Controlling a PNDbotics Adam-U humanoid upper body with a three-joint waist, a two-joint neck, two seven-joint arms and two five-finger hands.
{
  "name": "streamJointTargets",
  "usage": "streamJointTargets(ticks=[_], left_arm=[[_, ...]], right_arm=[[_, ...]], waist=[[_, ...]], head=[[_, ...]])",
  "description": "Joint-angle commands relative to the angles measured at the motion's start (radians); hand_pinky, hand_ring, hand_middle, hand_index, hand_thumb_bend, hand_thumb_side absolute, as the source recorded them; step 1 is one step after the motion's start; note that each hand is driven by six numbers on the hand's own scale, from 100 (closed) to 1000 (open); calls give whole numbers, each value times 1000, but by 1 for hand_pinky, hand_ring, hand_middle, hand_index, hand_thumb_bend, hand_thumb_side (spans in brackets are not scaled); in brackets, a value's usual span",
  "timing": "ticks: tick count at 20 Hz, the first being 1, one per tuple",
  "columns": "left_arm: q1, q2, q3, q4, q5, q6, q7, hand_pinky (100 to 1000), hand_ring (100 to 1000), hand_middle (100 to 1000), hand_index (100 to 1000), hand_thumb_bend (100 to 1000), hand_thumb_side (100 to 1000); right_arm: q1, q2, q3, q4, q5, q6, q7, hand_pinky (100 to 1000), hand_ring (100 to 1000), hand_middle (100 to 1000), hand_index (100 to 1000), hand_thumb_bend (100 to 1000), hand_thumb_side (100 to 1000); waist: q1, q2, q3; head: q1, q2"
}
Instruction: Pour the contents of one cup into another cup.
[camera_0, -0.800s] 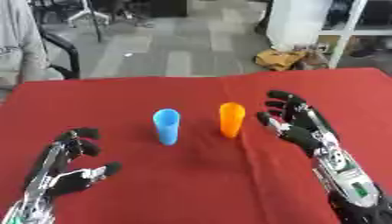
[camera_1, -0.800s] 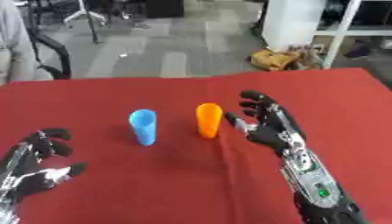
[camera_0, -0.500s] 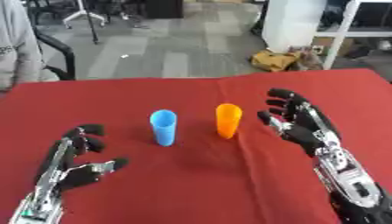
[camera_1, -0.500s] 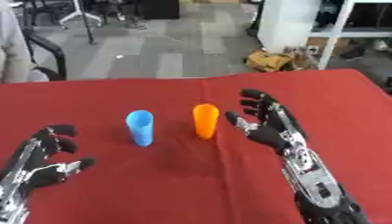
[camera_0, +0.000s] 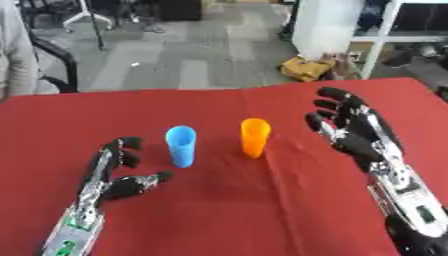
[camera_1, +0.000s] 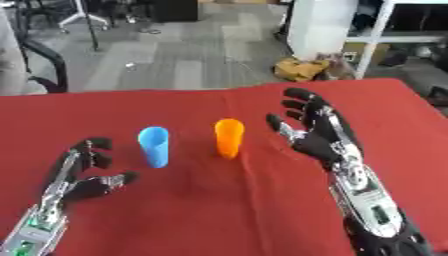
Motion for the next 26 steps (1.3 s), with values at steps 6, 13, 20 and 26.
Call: streamJointTargets(ticks=[6, 13, 20, 26], left_arm=[[-97, 8, 9, 92, 7, -39, 63, 580, 560, 623, 745, 903, 216], [-138, 21, 13, 140, 43, -36, 73, 578, 556, 621, 745, 902, 213], [-171, 34, 14, 166, 34, -28, 84, 578, 557, 622, 746, 903, 208], [-202, 40, 12, 197, 14, -24, 91, 576, 554, 620, 746, 901, 201]], right_arm=[[-27, -6, 0, -48, -12, 7, 7, 862, 846, 818, 838, 516, 245], [-28, 0, 4, -51, -10, 8, 13, 861, 846, 814, 839, 515, 245], [-29, 4, 8, -51, -7, 8, 17, 861, 842, 811, 839, 506, 247], [-30, 7, 10, -52, -5, 8, 19, 860, 841, 810, 839, 514, 245]], waist=[[-3, 1, -25], [-5, 13, -46], [-7, 22, -66], [-10, 28, -74]], head=[[13, -22], [16, -33], [23, -42], [34, -45]])
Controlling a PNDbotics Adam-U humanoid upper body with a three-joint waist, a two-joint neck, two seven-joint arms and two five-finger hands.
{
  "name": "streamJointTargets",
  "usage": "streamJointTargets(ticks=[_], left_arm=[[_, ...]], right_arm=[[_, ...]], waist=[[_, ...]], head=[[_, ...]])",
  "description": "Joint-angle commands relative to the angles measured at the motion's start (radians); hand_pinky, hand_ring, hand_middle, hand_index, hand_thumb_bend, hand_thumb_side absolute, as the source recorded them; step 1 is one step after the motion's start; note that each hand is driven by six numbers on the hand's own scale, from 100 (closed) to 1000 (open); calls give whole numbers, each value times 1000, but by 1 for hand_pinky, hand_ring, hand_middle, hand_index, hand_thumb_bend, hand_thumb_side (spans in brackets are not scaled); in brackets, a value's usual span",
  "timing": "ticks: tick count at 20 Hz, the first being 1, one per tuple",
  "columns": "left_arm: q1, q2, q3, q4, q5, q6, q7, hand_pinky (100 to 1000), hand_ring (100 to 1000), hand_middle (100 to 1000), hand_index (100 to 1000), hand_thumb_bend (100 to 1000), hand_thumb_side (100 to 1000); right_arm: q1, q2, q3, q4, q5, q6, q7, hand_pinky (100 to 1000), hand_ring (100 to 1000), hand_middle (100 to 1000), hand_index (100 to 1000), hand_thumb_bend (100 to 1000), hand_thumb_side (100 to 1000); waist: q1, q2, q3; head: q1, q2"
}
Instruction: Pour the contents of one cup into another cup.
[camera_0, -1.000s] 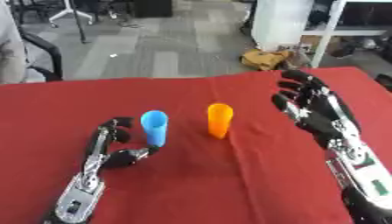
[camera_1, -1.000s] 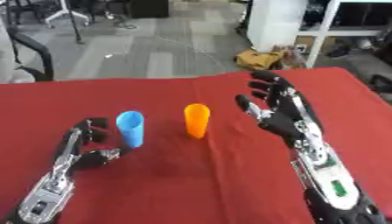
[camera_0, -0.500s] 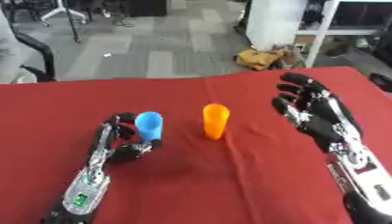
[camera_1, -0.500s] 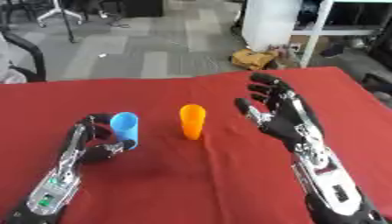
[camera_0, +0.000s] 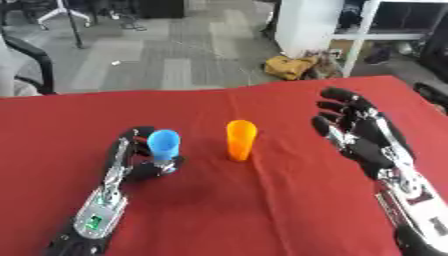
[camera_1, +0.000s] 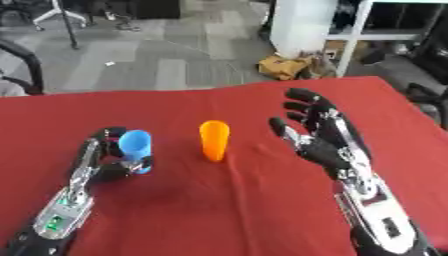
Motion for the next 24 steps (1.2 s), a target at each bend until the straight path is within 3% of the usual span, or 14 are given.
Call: streamJointTargets(ticks=[1, 18, 21, 24], left_arm=[[-32, 20, 4, 3, -14, 1, 4, 576, 553, 620, 746, 900, 200], [-53, 5, -5, 46, -26, -2, -50, 555, 511, 579, 721, 855, 126], [-57, 3, -6, 50, -20, -10, -53, 546, 491, 551, 696, 802, 100], [-57, 2, -6, 54, -9, -22, -55, 526, 455, 507, 663, 672, 100]], right_arm=[[-17, -10, -3, -25, 0, 0, 2, 859, 841, 810, 839, 514, 244], [-19, -6, -1, -26, 2, -1, 3, 859, 840, 809, 840, 513, 243], [-19, -5, -1, -26, 2, 0, 2, 859, 840, 808, 840, 513, 243], [-18, -4, -2, -25, 2, -1, 1, 859, 840, 808, 840, 513, 242]], waist=[[0, -13, -3], [-2, -2, -7], [-3, 0, -12], [-3, 1, -15]], head=[[7, -10], [16, 4], [17, 5], [18, 7]])
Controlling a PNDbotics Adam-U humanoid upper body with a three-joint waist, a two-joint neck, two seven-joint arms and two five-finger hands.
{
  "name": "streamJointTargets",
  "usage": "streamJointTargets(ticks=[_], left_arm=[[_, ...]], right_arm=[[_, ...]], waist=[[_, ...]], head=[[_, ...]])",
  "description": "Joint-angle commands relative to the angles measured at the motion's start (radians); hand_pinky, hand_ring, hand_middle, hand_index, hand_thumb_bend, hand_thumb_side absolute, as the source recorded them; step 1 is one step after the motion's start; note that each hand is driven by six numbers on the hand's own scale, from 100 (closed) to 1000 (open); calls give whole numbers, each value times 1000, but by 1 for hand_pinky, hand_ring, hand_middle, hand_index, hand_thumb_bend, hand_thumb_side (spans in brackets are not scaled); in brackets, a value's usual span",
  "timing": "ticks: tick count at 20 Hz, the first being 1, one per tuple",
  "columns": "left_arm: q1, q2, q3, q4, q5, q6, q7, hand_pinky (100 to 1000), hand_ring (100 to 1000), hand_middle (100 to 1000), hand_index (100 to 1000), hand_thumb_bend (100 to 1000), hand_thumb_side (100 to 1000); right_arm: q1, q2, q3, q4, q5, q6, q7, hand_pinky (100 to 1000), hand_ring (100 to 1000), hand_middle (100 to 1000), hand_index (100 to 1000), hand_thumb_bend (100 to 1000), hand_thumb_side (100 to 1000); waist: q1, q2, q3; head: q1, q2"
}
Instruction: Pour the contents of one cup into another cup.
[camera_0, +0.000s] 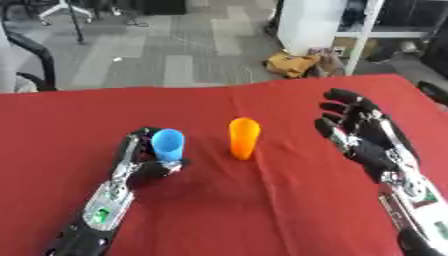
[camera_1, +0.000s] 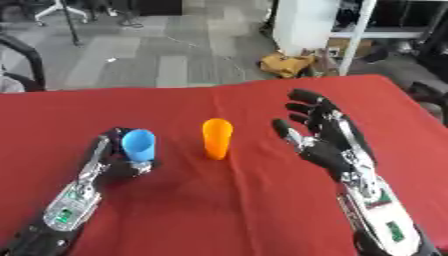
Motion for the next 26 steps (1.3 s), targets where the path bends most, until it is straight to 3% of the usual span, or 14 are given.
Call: streamJointTargets(ticks=[1, 6, 13, 19, 20, 21, 26], left_arm=[[-22, 2, -6, -5, 11, -15, -3, 522, 449, 500, 656, 650, 100], [-13, 6, -6, -39, 43, -40, 17, 489, 406, 453, 615, 545, 100], [32, 43, -33, -214, 65, -35, 27, 470, 396, 442, 618, 550, 100], [115, 114, -75, -411, 31, 12, -78, 466, 393, 441, 640, 576, 100], [130, 128, -81, -435, 24, 26, -99, 467, 393, 441, 642, 577, 100], [146, 143, -91, -465, 22, 35, -124, 468, 394, 443, 649, 578, 100], [232, 226, -126, -597, 98, 79, -238, 477, 400, 449, 657, 554, 100]], right_arm=[[-17, -12, -3, -22, 1, 0, 0, 859, 840, 808, 840, 512, 242], [-15, -12, -4, -19, 1, 0, -1, 859, 840, 808, 840, 512, 242], [-9, -23, -8, 2, 9, 1, -4, 852, 836, 808, 841, 511, 239], [-2, -40, -14, 67, 26, -4, -7, 840, 830, 805, 847, 506, 225], [-2, -43, -15, 80, 29, -6, -7, 839, 829, 804, 849, 463, 154], [-2, -48, -15, 95, 33, -7, -7, 838, 829, 805, 851, 505, 212], [-14, -78, -15, 173, 59, -21, -1, 835, 829, 810, 861, 496, 177]], waist=[[-1, -15, -4], [3, -18, -2], [12, -29, 12], [25, -44, 48], [27, -46, 55], [30, -49, 64], [43, -59, 103]], head=[[2, 7], [-2, 9], [-14, 13], [-39, 23], [-45, 24], [-52, 27], [-85, 30]])
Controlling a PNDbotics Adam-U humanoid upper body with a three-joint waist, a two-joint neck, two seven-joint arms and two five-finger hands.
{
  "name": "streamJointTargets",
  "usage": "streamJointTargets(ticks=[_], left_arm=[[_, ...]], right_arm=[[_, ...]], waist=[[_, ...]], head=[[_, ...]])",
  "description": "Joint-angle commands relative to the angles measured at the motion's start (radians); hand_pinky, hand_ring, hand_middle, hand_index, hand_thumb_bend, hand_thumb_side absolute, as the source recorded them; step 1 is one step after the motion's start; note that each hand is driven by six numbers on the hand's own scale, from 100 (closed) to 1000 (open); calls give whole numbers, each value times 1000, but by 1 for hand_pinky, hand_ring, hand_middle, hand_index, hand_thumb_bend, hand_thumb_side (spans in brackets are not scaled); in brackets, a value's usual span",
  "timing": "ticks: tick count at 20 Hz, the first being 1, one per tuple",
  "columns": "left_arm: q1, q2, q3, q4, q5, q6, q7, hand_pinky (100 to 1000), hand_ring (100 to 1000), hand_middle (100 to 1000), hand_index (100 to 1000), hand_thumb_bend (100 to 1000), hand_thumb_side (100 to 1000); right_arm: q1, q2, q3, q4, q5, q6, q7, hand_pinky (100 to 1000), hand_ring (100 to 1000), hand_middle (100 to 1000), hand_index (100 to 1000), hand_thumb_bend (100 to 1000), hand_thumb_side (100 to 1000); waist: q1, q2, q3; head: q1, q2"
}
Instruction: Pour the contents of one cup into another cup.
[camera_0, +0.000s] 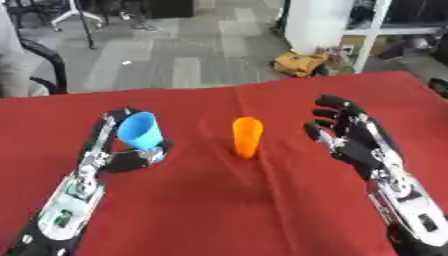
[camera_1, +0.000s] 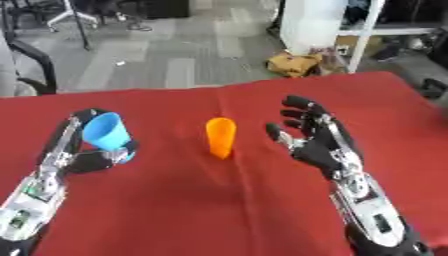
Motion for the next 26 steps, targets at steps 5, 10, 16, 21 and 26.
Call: streamJointTargets(ticks=[5, 10, 16, 21, 26], left_arm=[[89, 112, -25, -181, 74, 57, -93, 483, 406, 457, 670, 522, 100], [149, 100, -21, -263, 48, 47, -125, 492, 413, 464, 685, 503, 100], [193, 61, -17, -346, 13, 24, -140, 492, 414, 463, 683, 517, 100], [206, 32, -22, -392, 33, 30, -152, 496, 416, 465, 685, 521, 100], [205, 11, -32, -416, 45, 32, -170, 498, 417, 466, 686, 526, 100]], right_arm=[[-48, -64, -6, 97, 47, -27, 9, 835, 830, 817, 873, 488, 150], [-81, -80, 12, 171, 96, -48, 29, 835, 832, 822, 888, 475, 113], [-124, -80, 31, 269, 170, -80, 53, 837, 838, 831, 897, 475, 103], [-155, -78, 35, 342, 201, -96, 70, 836, 837, 825, 896, 474, 100], [-185, -79, 30, 401, 216, -105, 79, 836, 836, 824, 896, 473, 100]], waist=[[10, -25, 38], [15, -23, 62], [19, -15, 90], [23, -8, 124], [30, 0, 158]], head=[[-48, 3], [-75, -3], [-94, -11], [-108, -23], [-125, -43]])
